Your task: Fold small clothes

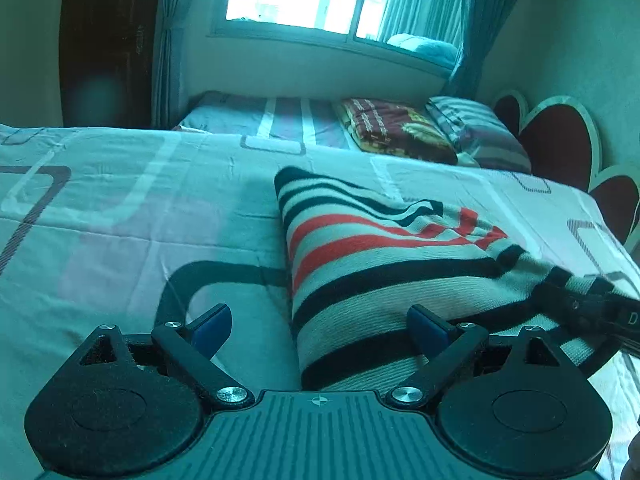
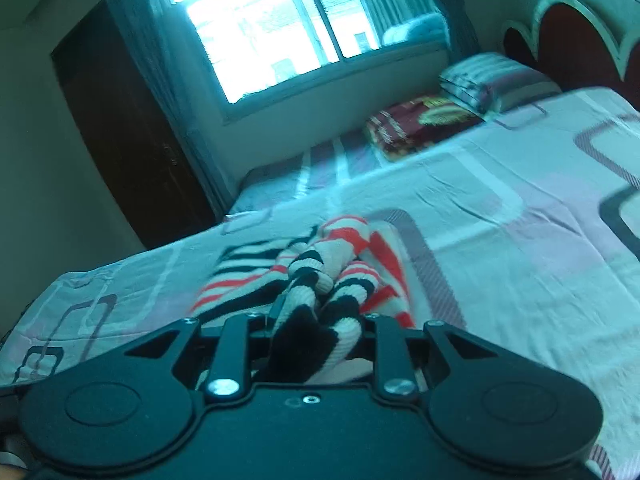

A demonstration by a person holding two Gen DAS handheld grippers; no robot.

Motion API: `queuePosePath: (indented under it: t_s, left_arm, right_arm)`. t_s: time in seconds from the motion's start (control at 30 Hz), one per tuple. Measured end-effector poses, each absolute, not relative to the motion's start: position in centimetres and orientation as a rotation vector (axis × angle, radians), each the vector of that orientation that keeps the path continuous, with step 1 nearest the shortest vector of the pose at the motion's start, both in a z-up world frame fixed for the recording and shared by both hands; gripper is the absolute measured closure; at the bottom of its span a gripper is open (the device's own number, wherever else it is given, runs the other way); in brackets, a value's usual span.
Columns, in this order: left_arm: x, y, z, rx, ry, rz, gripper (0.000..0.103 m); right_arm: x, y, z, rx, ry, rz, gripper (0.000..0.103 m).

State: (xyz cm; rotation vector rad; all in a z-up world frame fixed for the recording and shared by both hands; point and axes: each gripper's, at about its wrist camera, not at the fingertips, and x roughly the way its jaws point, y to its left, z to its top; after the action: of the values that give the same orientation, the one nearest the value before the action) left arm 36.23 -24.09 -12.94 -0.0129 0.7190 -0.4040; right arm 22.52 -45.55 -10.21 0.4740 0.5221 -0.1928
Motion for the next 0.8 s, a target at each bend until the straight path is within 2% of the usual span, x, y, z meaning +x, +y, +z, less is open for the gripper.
queuePosePath:
  t_s: [0.17,0.37,0.43,0.5,0.6,0.73,0.8]
  left_arm:
    - [35.7,-26.0,-16.2,0.080,0.796,-0.447,0.007]
    - [35.2,-26.1,-16.1,0.083,0.809,-0.453,0.005]
    - [35.2,-26.1,-16.1,0.081,0.812,-0.456,0.005]
    - [35.2,-26.1,-16.1,0.078,0.814,-0.458,0.005]
    - [35.1,-26.0,-16.1,0.083,0.813,-0.465,0.005]
    - [35.4,-26.1,-16.5,0.090,0.832,-0.477,0.004]
    - [35.6,-25.9,-16.0,0.090,0.834,-0.477,0.004]
  right_arm:
    - [22.0,-47.5,-15.3,0.573,0.622,-0.235,0.078]
    - [19.7,-48.0,-13.1,0.599,0.620,-0.229,0.063]
    - [18.6,-48.3,-12.8,0.616,0.625,-0.224,0.065]
    - [18.0,-48.1,-13.0,0.605,0.641,-0.239,0.073]
    - [16.9,-48.3,-13.9,0.641,0.637,-0.266,0.080]
    - [17.4,-48.9,-16.2,0.629,0.688,-0.331,0.079]
    - [17.3,-48.4,-15.3,0.593,0.675,-0.336,0.078]
